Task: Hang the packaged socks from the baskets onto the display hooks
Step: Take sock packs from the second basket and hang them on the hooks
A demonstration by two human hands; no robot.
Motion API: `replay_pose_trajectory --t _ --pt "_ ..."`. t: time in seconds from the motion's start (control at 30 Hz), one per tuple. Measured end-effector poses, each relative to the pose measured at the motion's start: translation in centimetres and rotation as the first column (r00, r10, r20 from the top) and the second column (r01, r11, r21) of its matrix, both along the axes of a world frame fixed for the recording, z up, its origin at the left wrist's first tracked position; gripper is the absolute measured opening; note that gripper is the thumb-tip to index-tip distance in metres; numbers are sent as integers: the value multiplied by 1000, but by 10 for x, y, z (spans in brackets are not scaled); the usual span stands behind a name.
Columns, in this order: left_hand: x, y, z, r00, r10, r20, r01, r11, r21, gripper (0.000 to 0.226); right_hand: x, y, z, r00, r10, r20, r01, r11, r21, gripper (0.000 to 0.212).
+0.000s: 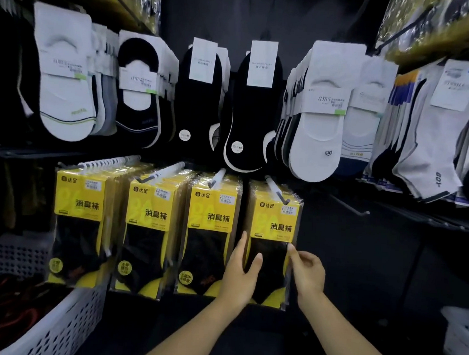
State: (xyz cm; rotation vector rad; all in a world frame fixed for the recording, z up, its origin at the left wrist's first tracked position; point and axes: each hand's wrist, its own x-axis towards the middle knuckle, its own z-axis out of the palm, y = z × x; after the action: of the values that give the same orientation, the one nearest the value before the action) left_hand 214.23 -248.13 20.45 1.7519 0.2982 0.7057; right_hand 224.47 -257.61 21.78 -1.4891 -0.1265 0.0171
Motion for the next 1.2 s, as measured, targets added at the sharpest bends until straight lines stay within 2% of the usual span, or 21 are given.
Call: replay_pose_trajectory --t 0.1,0.23,0.33,0.4,0.47,0.53,0.6,0.63,0.7,0.77,0.83,0.9,1.0,1.07,1.13,1.2 --pt "-20 3 -27 998 -5 -69 4 1000 -20 62 -22 -15 -34 1000 -12 2 12 1000 20 31" --pt "-70 11 -79 984 -42 -171 32 997 -65 51 -68 -30 -100 996 5 -88 -7 1000 -30 24" --pt "-122 12 -137 953 -43 -300 21 997 -75 45 -117 -42 -162 967 132 -220 -170 971 -167 12" --pt "-162 8 -182 912 -34 -409 -9 995 -103 40 -151 -56 -206 926 231 -300 -310 917 -251 6" --pt "-205 4 -225 875 -3 -485 -77 986 -146 33 -178 -71 -248 882 303 -361 -433 822 -370 6" --pt "-247 0 -263 816 23 -578 -133 980 -149 23 -200 -80 -283 791 402 -461 -601 648 -468 13" --pt "-282 -3 -296 706 -18 -708 -108 985 -132 26 -217 -83 -307 654 481 -583 -756 454 -473 12" --pt "-297 -3 -310 621 -63 -782 -60 990 -128 33 -223 -84 -315 602 493 -628 -798 380 -467 16" --pt "-318 -5 -328 473 -196 -859 28 978 -208 41 -230 -90 -326 578 465 -670 -813 263 -519 26" --pt "-331 -8 -335 435 -304 -848 54 949 -312 37 -230 -99 -325 594 391 -703 -793 133 -595 27" --pt "-338 -12 -337 414 -362 -835 68 927 -368 33 -227 -110 -323 560 286 -777 -810 -7 -587 45" --pt "-342 -15 -339 356 -406 -842 77 910 -407 31 -228 -117 -326 499 255 -828 -849 -48 -526 61" --pt "-347 -21 -347 342 -399 -851 81 915 -396 26 -239 -120 -328 386 313 -868 -896 -94 -433 59" --pt "-349 -21 -350 323 -352 -878 81 935 -345 30 -247 -121 -325 404 309 -861 -888 -95 -450 62" --pt "-353 -19 -352 265 -334 -905 156 940 -302 32 -250 -124 -327 451 328 -830 -845 -141 -515 64" --pt "-356 -18 -353 202 -340 -918 193 933 -303 44 -253 -128 -328 480 331 -812 -812 -183 -554 71"
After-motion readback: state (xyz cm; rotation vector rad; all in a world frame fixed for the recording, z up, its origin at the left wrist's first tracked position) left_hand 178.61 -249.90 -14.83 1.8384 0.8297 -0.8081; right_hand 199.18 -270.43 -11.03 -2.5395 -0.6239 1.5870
